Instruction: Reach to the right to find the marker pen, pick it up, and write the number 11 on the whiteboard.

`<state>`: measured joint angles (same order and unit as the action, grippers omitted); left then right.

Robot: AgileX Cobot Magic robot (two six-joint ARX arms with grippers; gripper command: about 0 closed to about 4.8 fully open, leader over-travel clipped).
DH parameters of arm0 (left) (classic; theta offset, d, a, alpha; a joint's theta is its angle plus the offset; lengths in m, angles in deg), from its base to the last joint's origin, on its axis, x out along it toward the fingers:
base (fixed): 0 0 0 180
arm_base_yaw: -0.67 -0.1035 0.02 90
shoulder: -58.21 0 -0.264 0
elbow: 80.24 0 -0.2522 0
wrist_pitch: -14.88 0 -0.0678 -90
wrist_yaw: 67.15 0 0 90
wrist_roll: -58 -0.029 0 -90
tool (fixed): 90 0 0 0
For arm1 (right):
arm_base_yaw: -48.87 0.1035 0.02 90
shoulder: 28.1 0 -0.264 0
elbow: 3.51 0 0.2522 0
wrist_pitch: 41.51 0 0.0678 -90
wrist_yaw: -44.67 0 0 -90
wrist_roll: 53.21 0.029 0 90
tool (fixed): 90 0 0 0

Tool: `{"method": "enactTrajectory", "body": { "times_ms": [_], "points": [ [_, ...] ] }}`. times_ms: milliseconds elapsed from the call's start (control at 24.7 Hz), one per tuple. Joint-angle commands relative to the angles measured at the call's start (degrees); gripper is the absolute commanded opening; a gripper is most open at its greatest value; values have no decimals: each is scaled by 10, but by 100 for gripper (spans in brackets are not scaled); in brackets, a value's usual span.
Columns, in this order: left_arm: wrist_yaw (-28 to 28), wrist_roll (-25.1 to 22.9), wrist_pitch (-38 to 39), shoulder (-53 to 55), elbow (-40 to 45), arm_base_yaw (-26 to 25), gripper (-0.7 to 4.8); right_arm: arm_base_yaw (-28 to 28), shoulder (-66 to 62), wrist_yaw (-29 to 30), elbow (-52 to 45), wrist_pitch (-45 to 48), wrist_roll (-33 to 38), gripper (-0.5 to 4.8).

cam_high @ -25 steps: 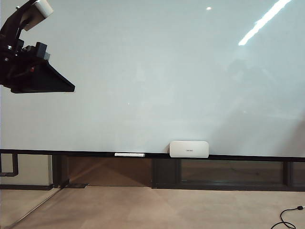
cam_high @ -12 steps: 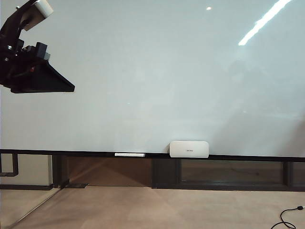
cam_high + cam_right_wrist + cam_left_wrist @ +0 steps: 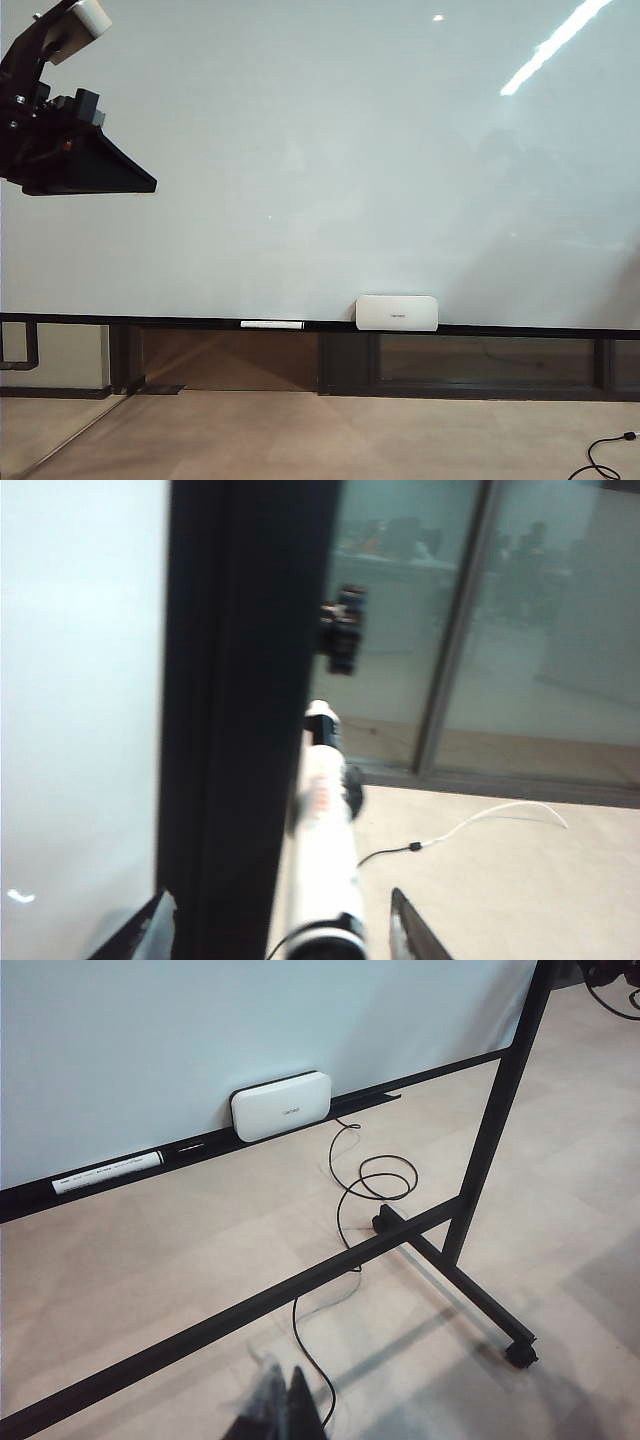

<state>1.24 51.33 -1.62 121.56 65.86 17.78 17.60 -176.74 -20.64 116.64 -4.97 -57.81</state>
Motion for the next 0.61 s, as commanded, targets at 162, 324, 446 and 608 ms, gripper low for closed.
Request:
{"method": "enactTrajectory", "body": {
  "times_ms": [162,324,446,608],
  "points": [
    [5,0,-7,-1,-2,0,-5,-4,3,-8,3,23,5,273],
    [8,0,-7,-1,-2,0,-5,-4,3,-8,3,28,5,273],
    [10,0,-7,-1,-2,0,-5,-5,3,-8,3,27,5,273],
    [10,0,-7,-1,-2,0,-5,-5,3,-16,3,41,21,273]
  ]
}}
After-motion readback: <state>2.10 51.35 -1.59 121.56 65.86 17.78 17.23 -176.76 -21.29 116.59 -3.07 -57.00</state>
